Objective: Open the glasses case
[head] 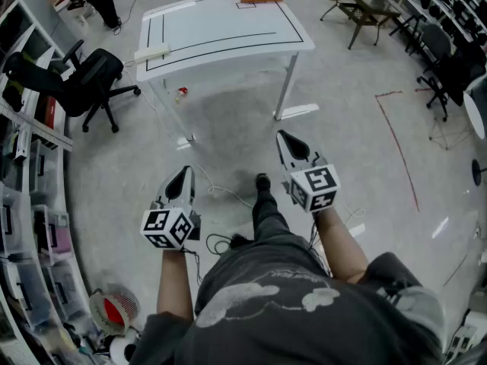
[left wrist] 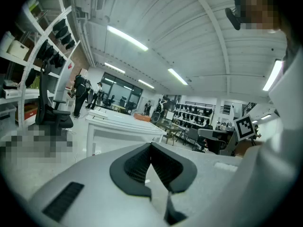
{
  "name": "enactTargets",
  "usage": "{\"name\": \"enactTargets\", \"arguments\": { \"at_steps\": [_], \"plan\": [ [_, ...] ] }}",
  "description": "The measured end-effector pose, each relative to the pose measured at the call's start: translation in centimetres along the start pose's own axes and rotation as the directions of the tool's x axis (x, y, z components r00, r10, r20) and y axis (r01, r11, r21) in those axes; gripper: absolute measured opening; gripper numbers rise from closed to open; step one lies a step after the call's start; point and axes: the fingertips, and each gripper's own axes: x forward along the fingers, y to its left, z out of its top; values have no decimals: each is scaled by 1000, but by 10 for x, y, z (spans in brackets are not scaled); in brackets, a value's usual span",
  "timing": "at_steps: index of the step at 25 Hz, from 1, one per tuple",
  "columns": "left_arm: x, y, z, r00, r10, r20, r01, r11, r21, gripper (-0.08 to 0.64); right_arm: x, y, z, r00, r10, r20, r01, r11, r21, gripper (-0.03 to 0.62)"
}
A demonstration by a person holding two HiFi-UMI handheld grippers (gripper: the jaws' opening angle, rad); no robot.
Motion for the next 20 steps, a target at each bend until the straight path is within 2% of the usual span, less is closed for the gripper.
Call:
{"name": "enactTargets", "arguments": {
  "at_steps": [6,10,20],
  "plan": [
    [3,9,2,1000,0,-9,0,1000,-5,3,17,11,5,1000,28,-6,-29,999,-27,0],
    [5,21,0,1000,11,-14,-12,999,-44,2,28,12,3,1000,23,-14,-23,999,-25,0],
    [59,62,23,999,47,-21,-47,998,-47,3,92,-26,2,1000,27,7,-27,999,28,0]
  ]
}}
